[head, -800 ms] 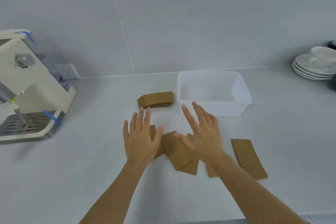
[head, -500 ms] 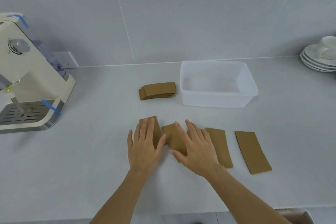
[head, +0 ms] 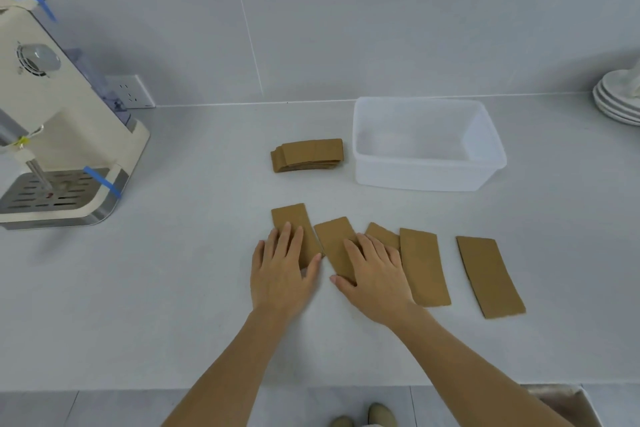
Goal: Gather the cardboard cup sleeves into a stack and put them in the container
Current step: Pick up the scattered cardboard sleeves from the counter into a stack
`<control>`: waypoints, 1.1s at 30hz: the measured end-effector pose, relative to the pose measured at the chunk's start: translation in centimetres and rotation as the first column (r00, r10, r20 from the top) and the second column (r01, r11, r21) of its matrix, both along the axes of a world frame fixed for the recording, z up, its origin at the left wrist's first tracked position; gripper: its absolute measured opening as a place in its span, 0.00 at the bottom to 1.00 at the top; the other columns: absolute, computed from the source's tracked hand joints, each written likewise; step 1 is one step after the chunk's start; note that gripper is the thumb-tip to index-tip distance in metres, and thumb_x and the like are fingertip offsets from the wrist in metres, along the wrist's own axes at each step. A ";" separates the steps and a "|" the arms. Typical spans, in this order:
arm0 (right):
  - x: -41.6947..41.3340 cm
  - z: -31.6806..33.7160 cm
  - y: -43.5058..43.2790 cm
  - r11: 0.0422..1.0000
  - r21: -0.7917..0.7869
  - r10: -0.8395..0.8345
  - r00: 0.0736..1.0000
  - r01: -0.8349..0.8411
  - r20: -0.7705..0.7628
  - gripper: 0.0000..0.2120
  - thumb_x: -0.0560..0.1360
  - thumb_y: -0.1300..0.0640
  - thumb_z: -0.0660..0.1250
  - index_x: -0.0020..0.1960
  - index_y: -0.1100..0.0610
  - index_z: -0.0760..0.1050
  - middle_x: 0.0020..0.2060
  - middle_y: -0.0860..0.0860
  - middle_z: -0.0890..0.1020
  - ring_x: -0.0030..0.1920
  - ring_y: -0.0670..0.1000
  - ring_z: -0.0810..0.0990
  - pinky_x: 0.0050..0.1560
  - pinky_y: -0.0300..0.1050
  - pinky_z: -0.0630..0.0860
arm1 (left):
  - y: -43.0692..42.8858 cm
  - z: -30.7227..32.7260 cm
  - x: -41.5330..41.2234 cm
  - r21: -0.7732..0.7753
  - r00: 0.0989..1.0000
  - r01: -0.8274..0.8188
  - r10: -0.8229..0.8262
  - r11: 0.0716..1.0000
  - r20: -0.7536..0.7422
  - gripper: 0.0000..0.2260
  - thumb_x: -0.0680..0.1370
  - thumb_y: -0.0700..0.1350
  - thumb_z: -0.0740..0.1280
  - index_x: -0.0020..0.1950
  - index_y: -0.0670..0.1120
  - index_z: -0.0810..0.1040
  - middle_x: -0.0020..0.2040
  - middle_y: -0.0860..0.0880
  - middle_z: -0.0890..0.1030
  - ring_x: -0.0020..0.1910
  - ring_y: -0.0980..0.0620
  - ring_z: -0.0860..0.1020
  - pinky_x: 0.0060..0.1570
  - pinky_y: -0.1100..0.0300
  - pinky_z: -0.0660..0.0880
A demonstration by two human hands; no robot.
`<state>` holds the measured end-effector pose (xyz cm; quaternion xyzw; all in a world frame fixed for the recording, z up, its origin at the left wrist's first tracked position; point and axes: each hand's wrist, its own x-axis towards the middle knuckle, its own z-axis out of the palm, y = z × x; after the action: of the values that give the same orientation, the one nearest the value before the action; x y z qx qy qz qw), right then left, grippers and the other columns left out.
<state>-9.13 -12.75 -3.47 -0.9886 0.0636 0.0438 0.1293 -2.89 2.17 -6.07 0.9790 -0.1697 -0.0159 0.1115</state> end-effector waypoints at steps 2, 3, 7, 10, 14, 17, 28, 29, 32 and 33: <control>0.4 0.7 -0.3 0.997 0.083 -0.002 0.999 0.005 -0.040 0.31 0.76 0.46 0.58 0.74 0.54 0.53 0.74 0.53 0.60 0.74 0.53 0.57 0.71 0.49 0.54 | 0.0 0.1 0.1 0.012 1.000 0.003 -0.002 1.000 -0.030 0.37 0.71 0.66 0.37 0.76 0.51 0.54 0.78 0.51 0.56 0.76 0.50 0.51 0.73 0.53 0.46; 0.6 1.2 -0.3 0.991 0.129 -0.013 0.998 0.022 -0.064 0.32 0.75 0.49 0.60 0.75 0.54 0.51 0.73 0.53 0.61 0.73 0.54 0.58 0.71 0.48 0.54 | -0.1 0.3 0.2 0.015 0.999 0.003 -0.002 1.000 -0.048 0.36 0.72 0.66 0.39 0.75 0.51 0.55 0.78 0.51 0.55 0.76 0.50 0.51 0.73 0.52 0.46; 1.6 3.1 -1.0 0.892 0.419 -0.134 0.985 0.169 -0.110 0.37 0.72 0.56 0.66 0.75 0.52 0.50 0.71 0.53 0.65 0.70 0.56 0.62 0.71 0.51 0.58 | -0.6 2.2 1.1 -0.076 0.999 0.000 -0.004 0.997 -0.050 0.26 0.78 0.60 0.53 0.73 0.49 0.63 0.77 0.49 0.57 0.76 0.49 0.50 0.73 0.51 0.43; 2.1 4.7 -1.6 0.817 0.533 -0.206 0.975 0.219 -0.084 0.36 0.71 0.56 0.67 0.74 0.51 0.53 0.68 0.53 0.67 0.68 0.55 0.65 0.69 0.54 0.63 | -1.3 4.6 1.2 -0.447 0.993 -0.100 0.058 0.889 -0.108 0.22 0.78 0.56 0.57 0.69 0.48 0.68 0.74 0.49 0.64 0.74 0.50 0.59 0.71 0.53 0.53; 1.9 6.1 -1.6 0.710 0.670 -0.280 0.960 0.216 -0.013 0.35 0.72 0.52 0.68 0.73 0.50 0.55 0.68 0.50 0.67 0.68 0.52 0.66 0.69 0.53 0.66 | -3.1 7.8 0.5 -0.783 0.824 -0.512 -0.054 0.355 -0.563 0.19 0.78 0.55 0.60 0.67 0.51 0.70 0.66 0.54 0.71 0.63 0.56 0.69 0.62 0.60 0.63; 1.4 6.3 -0.9 0.700 0.694 -0.269 0.963 0.171 0.034 0.34 0.72 0.51 0.67 0.73 0.49 0.56 0.67 0.47 0.67 0.65 0.47 0.66 0.64 0.44 0.66 | -3.6 7.8 0.6 -0.626 0.591 -0.778 -0.383 -0.042 -0.709 0.27 0.75 0.61 0.59 0.67 0.44 0.71 0.64 0.48 0.76 0.62 0.49 0.74 0.64 0.53 0.68; -1.3 4.1 1.3 0.643 0.762 -0.138 0.990 0.080 0.012 0.33 0.72 0.53 0.67 0.73 0.46 0.57 0.64 0.43 0.66 0.67 0.44 0.63 0.69 0.43 0.62 | -4.2 5.4 -1.5 -0.332 0.347 -0.929 -0.690 -0.161 -0.636 0.34 0.69 0.67 0.62 0.66 0.45 0.73 0.63 0.45 0.79 0.63 0.44 0.76 0.62 0.46 0.70; -1.5 4.0 1.4 0.656 0.751 -0.127 0.992 0.072 0.016 0.32 0.72 0.53 0.67 0.72 0.46 0.58 0.66 0.44 0.66 0.68 0.45 0.61 0.70 0.45 0.61 | -4.4 5.3 -1.6 -0.325 0.348 -0.931 -0.686 -0.169 -0.639 0.34 0.69 0.66 0.62 0.67 0.45 0.73 0.63 0.46 0.79 0.63 0.45 0.76 0.62 0.46 0.71; -2.0 3.6 1.3 0.737 0.670 -0.108 0.994 0.083 -0.004 0.28 0.73 0.51 0.66 0.71 0.50 0.64 0.73 0.47 0.61 0.73 0.49 0.57 0.74 0.49 0.56 | -4.9 5.1 -1.8 -0.319 0.342 -0.933 -0.684 -0.166 -0.645 0.33 0.69 0.66 0.62 0.67 0.46 0.72 0.63 0.46 0.79 0.64 0.47 0.75 0.62 0.46 0.70; -2.1 3.5 1.1 0.754 0.651 -0.102 0.995 0.091 -0.020 0.27 0.73 0.50 0.66 0.71 0.51 0.64 0.74 0.47 0.60 0.74 0.49 0.55 0.74 0.48 0.54 | -5.0 5.0 -1.9 -0.319 0.339 -0.934 -0.685 -0.163 -0.645 0.33 0.69 0.65 0.62 0.67 0.46 0.72 0.63 0.46 0.79 0.64 0.47 0.75 0.63 0.46 0.69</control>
<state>-11.26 -11.64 0.06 -0.8779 0.0943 0.0483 0.4671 -4.74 -2.82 -1.11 0.2790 0.1658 -0.3943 0.8598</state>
